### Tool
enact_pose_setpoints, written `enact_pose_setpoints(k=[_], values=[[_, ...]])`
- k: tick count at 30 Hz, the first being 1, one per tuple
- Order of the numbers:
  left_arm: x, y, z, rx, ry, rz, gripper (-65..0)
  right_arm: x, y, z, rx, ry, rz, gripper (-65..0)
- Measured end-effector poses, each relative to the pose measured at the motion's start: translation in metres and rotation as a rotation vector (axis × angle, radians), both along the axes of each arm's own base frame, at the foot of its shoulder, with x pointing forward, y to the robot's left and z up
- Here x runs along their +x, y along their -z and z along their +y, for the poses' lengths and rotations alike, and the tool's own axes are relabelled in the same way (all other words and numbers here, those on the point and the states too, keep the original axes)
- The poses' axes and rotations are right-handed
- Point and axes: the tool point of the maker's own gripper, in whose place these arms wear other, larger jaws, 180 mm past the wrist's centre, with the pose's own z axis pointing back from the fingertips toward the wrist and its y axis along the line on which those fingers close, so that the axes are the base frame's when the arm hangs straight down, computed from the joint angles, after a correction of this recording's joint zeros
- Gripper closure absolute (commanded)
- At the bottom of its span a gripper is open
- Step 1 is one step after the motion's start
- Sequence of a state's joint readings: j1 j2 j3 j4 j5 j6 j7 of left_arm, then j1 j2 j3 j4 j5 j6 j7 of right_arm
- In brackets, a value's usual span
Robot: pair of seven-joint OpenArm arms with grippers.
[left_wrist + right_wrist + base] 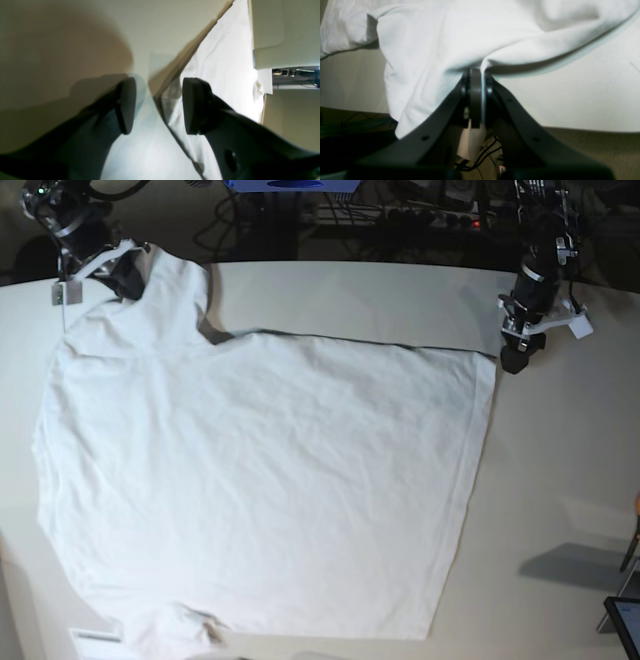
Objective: Fold the T-shirt properly
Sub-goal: 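Lower the left gripper and pinch the shirt's other shoulder corner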
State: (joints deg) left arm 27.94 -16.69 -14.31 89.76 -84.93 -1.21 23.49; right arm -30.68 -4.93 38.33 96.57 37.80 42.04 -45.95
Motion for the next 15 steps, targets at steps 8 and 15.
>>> enact_pose_setpoints(k=[8,15], values=[[0.022,0.004,-0.020,0.014,0.065,-0.014,-30.4,0.000,0.000,0.000,0.000,0.000,-0.001,-0.3],[0.027,0.006,-0.034,0.017,0.093,-0.020,-30.2,0.001,0.000,0.000,0.000,0.000,-0.002,-0.3]])
